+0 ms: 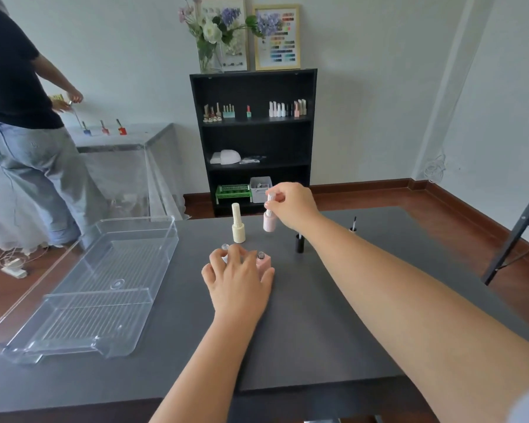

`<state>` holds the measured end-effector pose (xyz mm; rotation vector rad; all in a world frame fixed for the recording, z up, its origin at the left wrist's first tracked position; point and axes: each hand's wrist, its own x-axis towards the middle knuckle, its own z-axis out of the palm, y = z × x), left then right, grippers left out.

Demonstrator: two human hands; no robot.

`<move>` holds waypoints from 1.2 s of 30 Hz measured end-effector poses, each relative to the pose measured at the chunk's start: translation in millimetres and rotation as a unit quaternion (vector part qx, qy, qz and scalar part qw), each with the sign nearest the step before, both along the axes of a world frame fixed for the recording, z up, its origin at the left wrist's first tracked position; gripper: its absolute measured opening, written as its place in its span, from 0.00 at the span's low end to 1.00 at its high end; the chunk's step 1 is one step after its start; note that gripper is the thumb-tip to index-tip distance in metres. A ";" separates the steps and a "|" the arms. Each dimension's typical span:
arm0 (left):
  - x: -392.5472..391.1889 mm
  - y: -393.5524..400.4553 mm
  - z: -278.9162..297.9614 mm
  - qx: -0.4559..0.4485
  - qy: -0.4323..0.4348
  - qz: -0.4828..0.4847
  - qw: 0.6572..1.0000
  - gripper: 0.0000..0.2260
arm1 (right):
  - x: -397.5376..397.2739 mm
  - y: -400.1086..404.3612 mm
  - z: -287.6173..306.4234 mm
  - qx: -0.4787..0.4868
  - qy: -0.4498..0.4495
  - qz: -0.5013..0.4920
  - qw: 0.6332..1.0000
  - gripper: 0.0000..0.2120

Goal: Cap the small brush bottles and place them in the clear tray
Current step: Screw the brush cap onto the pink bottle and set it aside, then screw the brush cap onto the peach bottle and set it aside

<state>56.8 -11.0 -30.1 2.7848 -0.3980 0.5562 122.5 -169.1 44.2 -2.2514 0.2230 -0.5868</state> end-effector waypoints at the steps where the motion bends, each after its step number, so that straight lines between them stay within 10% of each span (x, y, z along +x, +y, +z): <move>1: 0.4 -0.5 -0.1 -0.003 -0.005 0.001 1.000 0.15 | 8.5 1.8 -2.9 -0.011 0.018 0.001 1.000 0.12; 12: -0.1 0.8 -8.1 -0.056 -0.069 -0.035 0.995 0.07 | 30.9 8.4 -6.8 -0.056 0.125 0.078 0.988 0.24; 18: -11.6 -1.2 -8.0 -0.134 -0.172 -0.171 0.961 0.07 | -32.1 -61.0 28.2 0.006 -0.023 -0.046 0.999 0.19; 25: -45.0 -1.6 -12.5 -0.310 0.001 -0.270 0.911 0.08 | -104.6 -150.2 -34.4 0.286 -0.009 -0.102 0.953 0.28; 36: -50.7 7.3 -15.1 -0.381 0.128 -0.223 0.888 0.09 | -87.9 -132.0 -81.0 0.123 0.097 -0.114 0.981 0.13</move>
